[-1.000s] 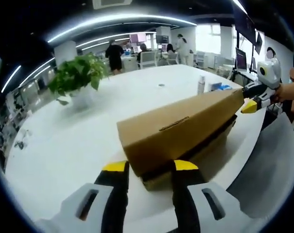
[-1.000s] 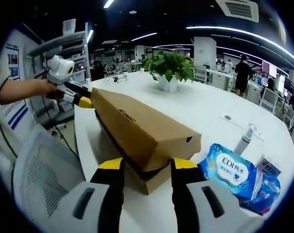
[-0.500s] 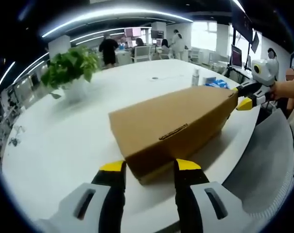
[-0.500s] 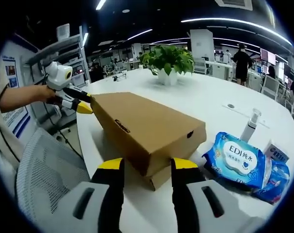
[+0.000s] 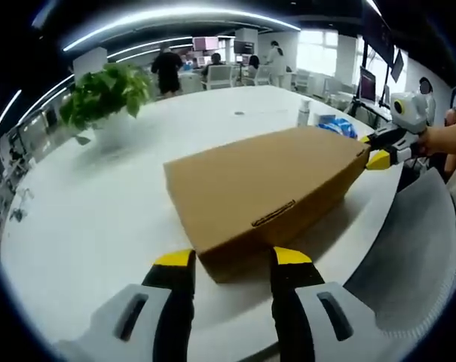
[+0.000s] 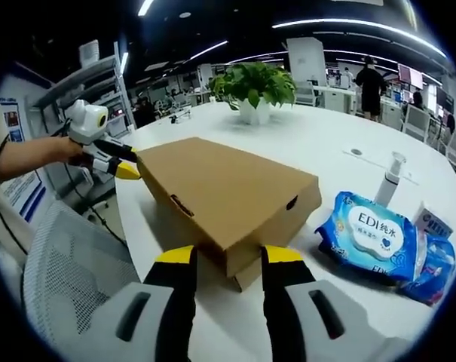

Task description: Operate the shoe box by opening the lid, removing the specified soft item, and placing it in the target area until the item is outside and the box remains undamaged.

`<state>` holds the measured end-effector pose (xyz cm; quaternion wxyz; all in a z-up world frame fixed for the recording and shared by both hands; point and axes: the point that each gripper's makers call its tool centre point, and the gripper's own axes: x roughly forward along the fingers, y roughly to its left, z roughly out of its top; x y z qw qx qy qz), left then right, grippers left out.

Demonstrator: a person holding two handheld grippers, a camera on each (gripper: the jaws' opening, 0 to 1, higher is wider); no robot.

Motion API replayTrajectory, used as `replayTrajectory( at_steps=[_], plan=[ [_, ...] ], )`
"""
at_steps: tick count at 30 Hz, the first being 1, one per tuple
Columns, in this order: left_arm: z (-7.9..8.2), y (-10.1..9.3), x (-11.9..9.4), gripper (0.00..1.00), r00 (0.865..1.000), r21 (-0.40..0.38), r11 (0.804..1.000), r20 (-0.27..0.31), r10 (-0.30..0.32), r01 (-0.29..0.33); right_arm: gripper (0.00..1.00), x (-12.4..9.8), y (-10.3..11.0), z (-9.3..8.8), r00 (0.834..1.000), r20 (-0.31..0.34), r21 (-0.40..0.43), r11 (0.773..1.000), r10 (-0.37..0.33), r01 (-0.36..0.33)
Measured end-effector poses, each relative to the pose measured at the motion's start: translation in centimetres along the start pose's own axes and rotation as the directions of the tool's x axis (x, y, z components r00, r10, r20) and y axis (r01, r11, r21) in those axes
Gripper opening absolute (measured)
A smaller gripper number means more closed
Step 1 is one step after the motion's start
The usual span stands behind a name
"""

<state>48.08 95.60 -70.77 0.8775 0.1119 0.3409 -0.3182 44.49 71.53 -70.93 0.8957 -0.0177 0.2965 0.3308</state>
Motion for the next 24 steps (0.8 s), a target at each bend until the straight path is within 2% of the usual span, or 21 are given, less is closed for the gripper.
replayTrajectory(
  at_steps=[13,24],
  plan=[
    [-0.9,0.1,0.8,0.37,1.0,-0.012,1.0,-0.026,0.009,-0.009,0.3,1.0,-0.1,-1.2,0.999,-0.046,-0.065,0.998,-0.026,0.023],
    [-1.5,0.1,1.4,0.37,0.999,-0.018,1.0,-0.052,0.013,-0.014,0.29,1.5,-0.3,-1.9,0.997,-0.069,-0.07,0.997,-0.036,0.032]
  ],
)
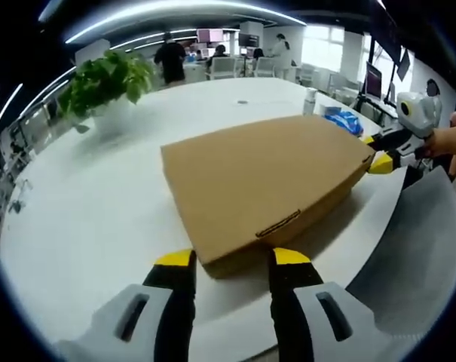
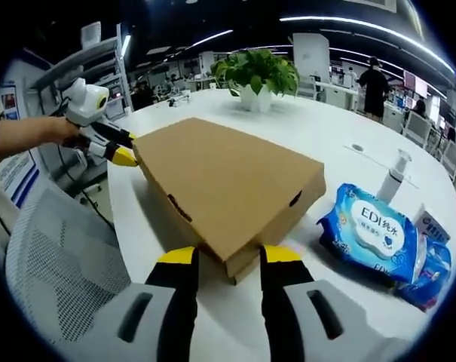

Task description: Operate the shoe box by opening the lid, removing the specified soft item, and placing it in the target area until the item is outside and the box remains undamaged.

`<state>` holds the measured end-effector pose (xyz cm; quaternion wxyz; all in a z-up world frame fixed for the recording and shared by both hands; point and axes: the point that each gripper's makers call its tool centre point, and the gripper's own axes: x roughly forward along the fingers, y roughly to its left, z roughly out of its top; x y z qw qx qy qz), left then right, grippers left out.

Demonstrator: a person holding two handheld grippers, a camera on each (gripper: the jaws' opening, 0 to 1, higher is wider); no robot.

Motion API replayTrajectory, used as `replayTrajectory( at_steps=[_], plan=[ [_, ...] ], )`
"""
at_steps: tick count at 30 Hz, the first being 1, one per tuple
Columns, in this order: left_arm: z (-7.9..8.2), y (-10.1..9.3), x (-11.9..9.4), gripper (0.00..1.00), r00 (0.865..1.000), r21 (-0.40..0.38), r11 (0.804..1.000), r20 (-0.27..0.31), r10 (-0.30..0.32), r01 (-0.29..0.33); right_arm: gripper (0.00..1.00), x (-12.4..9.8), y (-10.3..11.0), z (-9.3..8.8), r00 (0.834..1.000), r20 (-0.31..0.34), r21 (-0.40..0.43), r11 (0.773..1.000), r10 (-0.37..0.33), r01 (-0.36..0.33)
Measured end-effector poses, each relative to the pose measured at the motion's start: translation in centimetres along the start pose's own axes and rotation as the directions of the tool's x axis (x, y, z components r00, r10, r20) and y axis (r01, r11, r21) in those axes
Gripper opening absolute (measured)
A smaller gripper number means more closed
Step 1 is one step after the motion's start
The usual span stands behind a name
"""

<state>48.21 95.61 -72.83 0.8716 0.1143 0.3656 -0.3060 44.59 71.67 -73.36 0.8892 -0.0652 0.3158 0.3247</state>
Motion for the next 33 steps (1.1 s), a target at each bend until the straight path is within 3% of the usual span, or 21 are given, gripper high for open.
replayTrajectory(
  at_steps=[16,33],
  plan=[
    [-0.1,0.4,0.8,0.37,1.0,-0.001,1.0,-0.019,0.009,-0.009,0.28,0.3,-0.3,-0.1,1.0,-0.011,-0.006,1.0,-0.004,0.003],
    [1.7,1.4,2.6,0.37,1.0,-0.014,1.0,-0.026,0.008,-0.008,0.28,1.7,-2.6,1.2,1.0,-0.025,-0.012,1.0,0.01,-0.01]
  ],
)
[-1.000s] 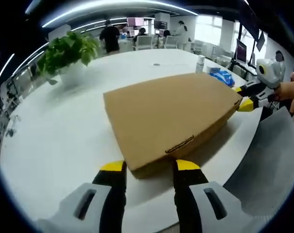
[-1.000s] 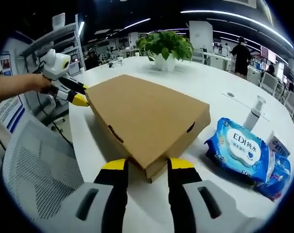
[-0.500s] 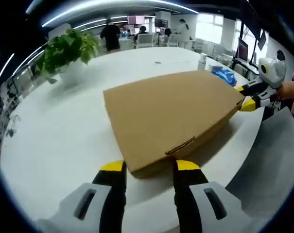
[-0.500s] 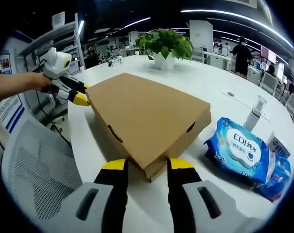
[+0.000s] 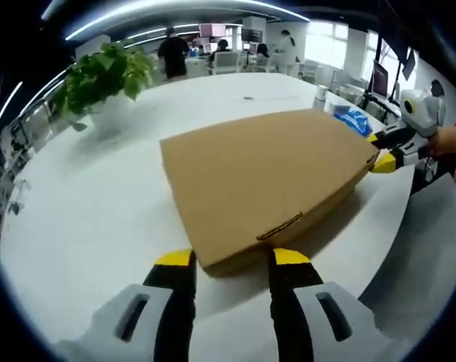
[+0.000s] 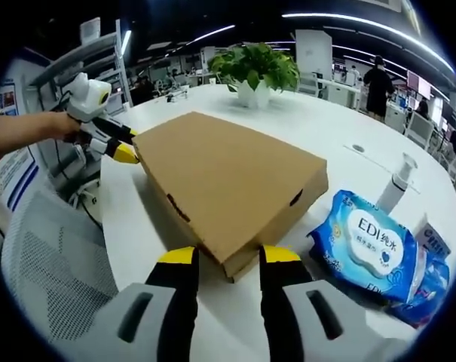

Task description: Operate the shoe box by opening the lid, removing the specified soft item, and placing it in the target area until the item is outside and the box remains undamaged.

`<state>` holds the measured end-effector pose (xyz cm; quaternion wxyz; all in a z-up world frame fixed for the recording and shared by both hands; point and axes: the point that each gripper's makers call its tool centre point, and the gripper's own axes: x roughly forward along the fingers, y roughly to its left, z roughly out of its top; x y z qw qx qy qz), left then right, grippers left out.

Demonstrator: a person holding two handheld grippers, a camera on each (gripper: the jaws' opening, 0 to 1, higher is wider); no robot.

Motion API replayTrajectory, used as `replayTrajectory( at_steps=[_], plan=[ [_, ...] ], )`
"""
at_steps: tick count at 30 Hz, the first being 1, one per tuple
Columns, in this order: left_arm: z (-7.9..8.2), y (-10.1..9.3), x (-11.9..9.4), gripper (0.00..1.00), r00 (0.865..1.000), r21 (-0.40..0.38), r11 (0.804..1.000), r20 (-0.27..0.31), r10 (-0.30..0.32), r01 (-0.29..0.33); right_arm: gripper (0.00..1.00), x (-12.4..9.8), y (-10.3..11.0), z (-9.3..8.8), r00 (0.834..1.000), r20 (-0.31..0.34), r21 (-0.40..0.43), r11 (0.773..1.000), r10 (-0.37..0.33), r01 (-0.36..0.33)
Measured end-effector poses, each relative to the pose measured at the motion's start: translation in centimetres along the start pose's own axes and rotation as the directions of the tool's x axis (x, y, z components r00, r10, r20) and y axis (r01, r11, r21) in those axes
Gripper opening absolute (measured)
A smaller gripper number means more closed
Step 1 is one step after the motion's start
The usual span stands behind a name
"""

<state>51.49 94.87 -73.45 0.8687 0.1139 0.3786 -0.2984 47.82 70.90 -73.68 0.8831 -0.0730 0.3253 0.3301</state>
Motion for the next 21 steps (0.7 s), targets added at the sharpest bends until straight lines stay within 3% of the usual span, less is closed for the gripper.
replayTrajectory(
  at_steps=[21],
  plan=[
    [3.8,1.9,3.4,0.36,1.0,0.001,1.0,-0.009,-0.004,0.004,0.29,2.2,-4.7,2.3,1.0,-0.007,-0.002,1.0,-0.003,0.003]
  ],
)
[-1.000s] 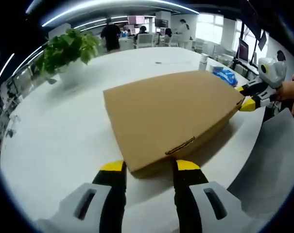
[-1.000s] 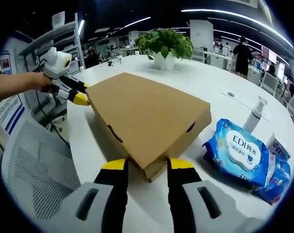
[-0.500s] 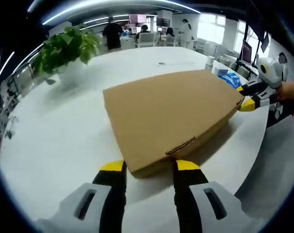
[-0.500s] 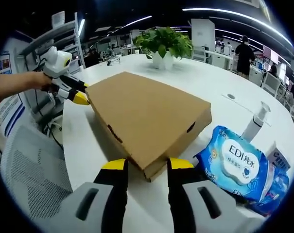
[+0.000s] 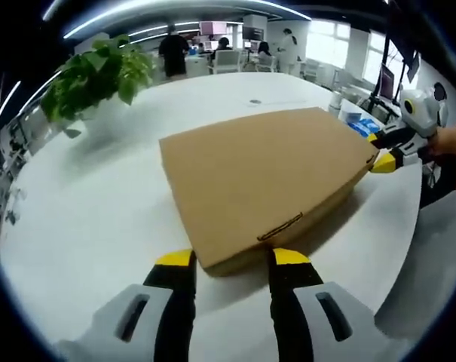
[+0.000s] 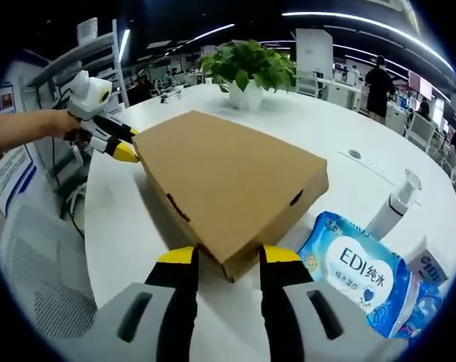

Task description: Operate the shoe box by opening the lid, removing the specified soft item, and placing it in the target area until the item is outside and the box remains undamaged.

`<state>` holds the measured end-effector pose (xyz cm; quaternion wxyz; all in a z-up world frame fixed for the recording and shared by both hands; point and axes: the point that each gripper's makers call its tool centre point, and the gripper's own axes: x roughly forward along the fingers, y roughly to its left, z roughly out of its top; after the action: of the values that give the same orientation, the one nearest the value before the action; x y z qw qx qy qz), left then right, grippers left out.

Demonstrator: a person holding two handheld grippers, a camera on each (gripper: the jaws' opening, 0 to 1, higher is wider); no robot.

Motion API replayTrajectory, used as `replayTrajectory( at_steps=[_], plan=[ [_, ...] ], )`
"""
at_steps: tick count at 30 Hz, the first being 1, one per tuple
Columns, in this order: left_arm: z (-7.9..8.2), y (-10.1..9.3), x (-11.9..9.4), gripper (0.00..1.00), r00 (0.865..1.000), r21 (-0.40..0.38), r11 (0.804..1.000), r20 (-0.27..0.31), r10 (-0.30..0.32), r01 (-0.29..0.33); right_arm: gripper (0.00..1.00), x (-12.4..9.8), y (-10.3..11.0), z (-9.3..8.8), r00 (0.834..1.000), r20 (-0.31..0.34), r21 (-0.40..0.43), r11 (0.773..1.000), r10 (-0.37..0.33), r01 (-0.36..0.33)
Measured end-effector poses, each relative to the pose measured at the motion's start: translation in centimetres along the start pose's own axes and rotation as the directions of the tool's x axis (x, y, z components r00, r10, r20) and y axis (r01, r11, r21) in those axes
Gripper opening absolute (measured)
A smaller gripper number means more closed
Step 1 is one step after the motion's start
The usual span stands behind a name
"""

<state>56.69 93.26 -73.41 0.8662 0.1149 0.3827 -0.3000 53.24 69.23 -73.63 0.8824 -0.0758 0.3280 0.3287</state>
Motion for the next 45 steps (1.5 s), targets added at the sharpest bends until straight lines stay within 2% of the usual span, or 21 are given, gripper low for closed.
replayTrajectory(
  at_steps=[11,18,24,28,45],
  plan=[
    [1.6,0.7,1.4,0.36,1.0,-0.001,1.0,-0.003,-0.008,0.008,0.29,0.8,-2.0,0.8,1.0,-0.004,-0.002,1.0,-0.002,0.002],
    [2.1,0.8,1.9,0.36,1.0,-0.003,1.0,0.003,-0.008,0.008,0.29,1.1,-2.8,1.1,1.0,-0.009,-0.007,1.0,-0.003,0.003],
    [2.2,0.9,1.9,0.36,1.0,-0.002,1.0,0.004,-0.011,0.011,0.3,1.1,-2.8,1.1,1.0,-0.015,-0.003,1.0,-0.004,0.003],
    [2.1,0.9,1.9,0.36,1.0,0.014,1.0,0.001,-0.009,0.009,0.28,1.3,-2.8,0.4,0.999,-0.033,0.006,1.0,-0.011,0.011],
    [2.3,0.7,2.2,0.38,1.0,0.031,0.999,0.0,-0.01,0.01,0.28,1.1,-3.1,0.4,0.999,-0.033,-0.011,1.0,-0.024,0.024]
  ],
)
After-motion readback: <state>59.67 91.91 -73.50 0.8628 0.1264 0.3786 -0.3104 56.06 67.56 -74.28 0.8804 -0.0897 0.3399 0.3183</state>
